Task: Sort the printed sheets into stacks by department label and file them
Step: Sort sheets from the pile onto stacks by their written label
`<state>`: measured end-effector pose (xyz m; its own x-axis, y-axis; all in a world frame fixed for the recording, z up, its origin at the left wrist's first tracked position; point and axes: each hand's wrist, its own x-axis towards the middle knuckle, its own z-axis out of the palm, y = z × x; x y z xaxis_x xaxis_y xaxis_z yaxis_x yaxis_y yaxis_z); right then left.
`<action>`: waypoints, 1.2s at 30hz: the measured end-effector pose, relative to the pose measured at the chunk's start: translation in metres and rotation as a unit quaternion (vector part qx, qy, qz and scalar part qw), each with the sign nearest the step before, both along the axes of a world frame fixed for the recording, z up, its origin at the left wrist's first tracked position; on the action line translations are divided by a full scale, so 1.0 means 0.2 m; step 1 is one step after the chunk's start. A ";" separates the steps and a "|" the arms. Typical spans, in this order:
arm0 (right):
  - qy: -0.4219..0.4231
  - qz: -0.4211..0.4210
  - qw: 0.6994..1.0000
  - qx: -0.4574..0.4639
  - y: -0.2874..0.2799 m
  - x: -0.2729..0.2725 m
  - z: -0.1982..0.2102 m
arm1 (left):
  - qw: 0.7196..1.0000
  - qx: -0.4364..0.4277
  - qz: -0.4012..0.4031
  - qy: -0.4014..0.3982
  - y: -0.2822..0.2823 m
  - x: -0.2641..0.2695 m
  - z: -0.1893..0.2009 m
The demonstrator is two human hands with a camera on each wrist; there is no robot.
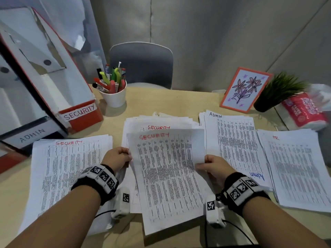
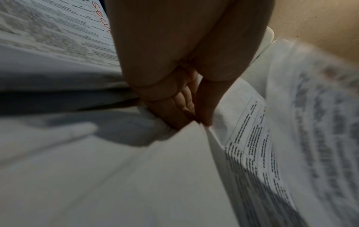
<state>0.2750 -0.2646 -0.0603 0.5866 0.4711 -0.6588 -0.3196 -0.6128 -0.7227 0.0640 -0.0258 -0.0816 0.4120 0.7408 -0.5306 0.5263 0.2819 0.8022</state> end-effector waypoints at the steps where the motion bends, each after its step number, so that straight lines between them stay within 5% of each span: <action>1: -0.006 -0.012 1.000 -0.005 0.01 0.00 -0.02 | 1.000 -0.014 0.012 -0.014 0.00 -0.01 -0.01; 6: 0.002 -0.086 0.996 0.001 0.04 -0.04 -0.09 | 0.997 -0.057 0.007 -0.059 -0.01 -0.04 0.00; 15: -0.060 -0.029 0.998 0.005 0.06 -0.11 -0.03 | 0.992 -0.082 -0.012 -0.095 -0.01 -0.06 0.06; 26: 0.039 -0.083 0.993 0.068 0.04 -0.16 -0.07 | 0.990 -0.114 0.031 -0.083 -0.04 -0.07 0.10; 31: 0.028 -0.051 0.993 0.104 0.00 -0.16 -0.03 | 0.999 -0.016 0.034 -0.009 0.00 -0.08 0.04; 36: 0.068 -0.065 0.991 0.094 0.01 -0.13 -0.08 | 0.984 0.077 -0.071 0.144 0.01 -0.03 0.04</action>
